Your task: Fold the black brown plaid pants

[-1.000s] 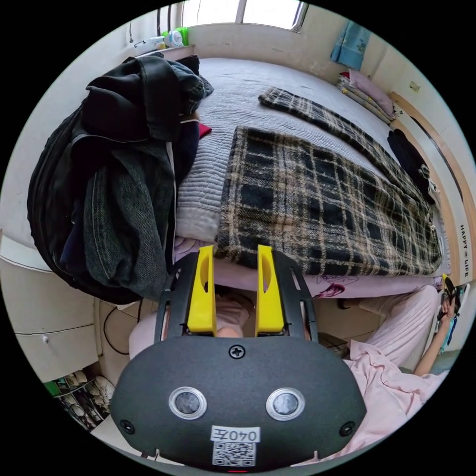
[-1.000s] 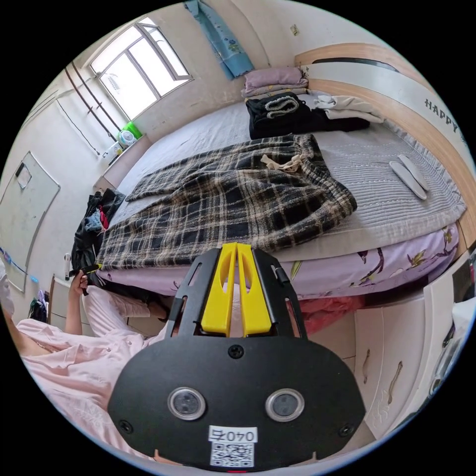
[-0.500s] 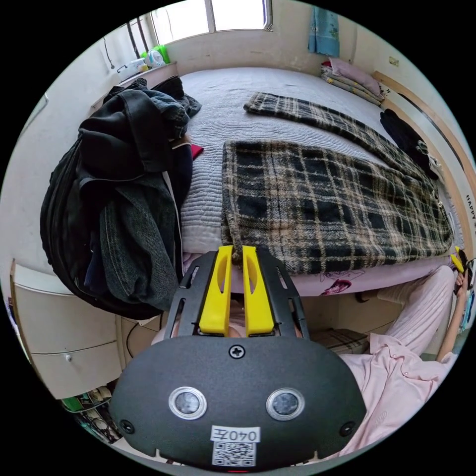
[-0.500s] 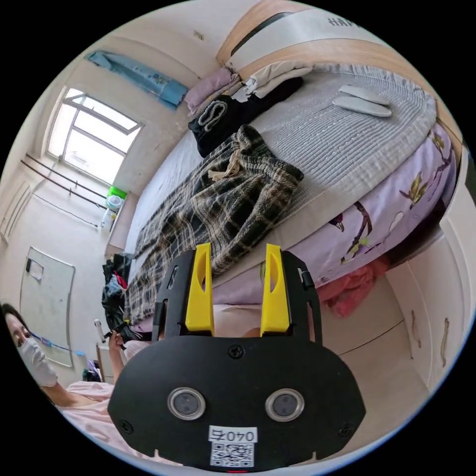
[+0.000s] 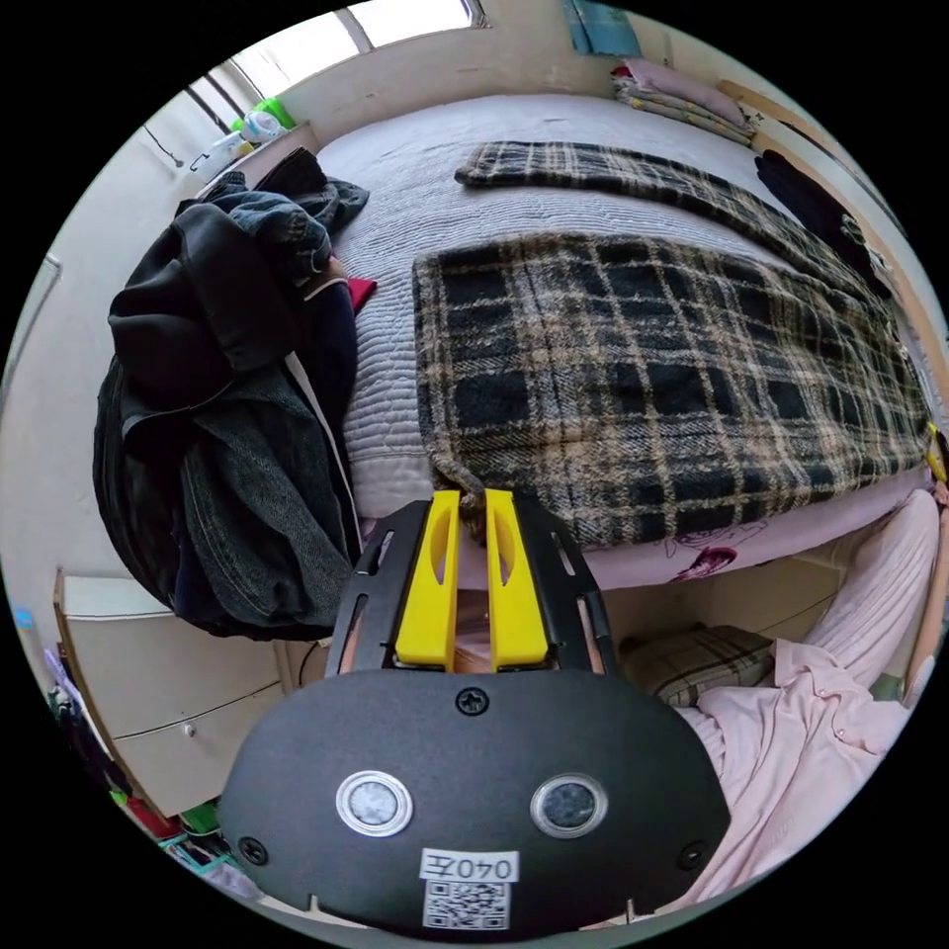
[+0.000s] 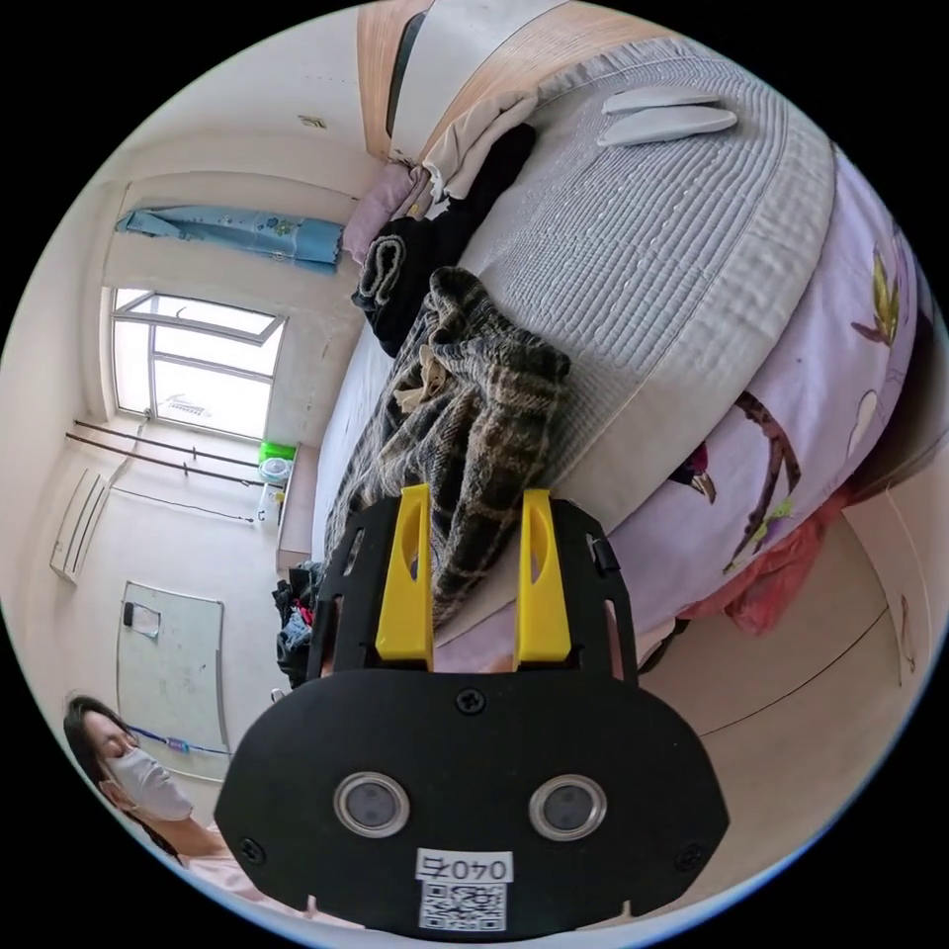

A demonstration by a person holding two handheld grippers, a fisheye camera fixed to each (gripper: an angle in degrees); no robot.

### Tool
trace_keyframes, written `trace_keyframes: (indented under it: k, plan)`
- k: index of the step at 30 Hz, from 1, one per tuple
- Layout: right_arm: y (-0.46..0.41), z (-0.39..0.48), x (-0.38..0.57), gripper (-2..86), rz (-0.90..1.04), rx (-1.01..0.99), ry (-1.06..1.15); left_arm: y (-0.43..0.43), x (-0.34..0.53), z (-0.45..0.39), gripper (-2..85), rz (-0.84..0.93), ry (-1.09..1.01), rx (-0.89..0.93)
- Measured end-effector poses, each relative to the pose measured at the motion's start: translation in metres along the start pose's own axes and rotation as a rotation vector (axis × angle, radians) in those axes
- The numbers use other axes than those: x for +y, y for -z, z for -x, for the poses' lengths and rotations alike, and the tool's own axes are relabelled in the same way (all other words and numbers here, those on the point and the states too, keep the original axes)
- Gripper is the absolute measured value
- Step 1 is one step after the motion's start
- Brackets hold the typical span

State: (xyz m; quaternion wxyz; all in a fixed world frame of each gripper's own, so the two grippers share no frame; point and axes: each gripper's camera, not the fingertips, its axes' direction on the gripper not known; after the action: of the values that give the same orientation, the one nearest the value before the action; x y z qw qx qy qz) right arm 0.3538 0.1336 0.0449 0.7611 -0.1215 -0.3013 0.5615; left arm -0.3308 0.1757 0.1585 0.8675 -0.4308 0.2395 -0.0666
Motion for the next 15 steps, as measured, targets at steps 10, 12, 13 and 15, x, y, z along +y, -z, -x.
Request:
trace_keyframes:
  k: [10,12,13,15]
  plan:
    - [0.034,0.001,0.01,-0.8,-0.078,-0.071,0.012,0.063,0.039,0.108,-1.4,-0.241,0.24,0.405]
    - [0.046,0.007,0.014,-0.9,-0.09,-0.092,0.03,0.085,0.057,0.15,-1.4,-0.347,0.303,0.601]
    - [0.054,0.013,0.017,-0.9,-0.101,-0.095,0.049,0.09,0.061,0.158,-1.4,-0.366,0.307,0.638]
    - [0.069,0.022,0.022,-0.9,-0.125,-0.097,0.074,0.107,0.077,0.179,-1.4,-0.435,0.31,0.742]
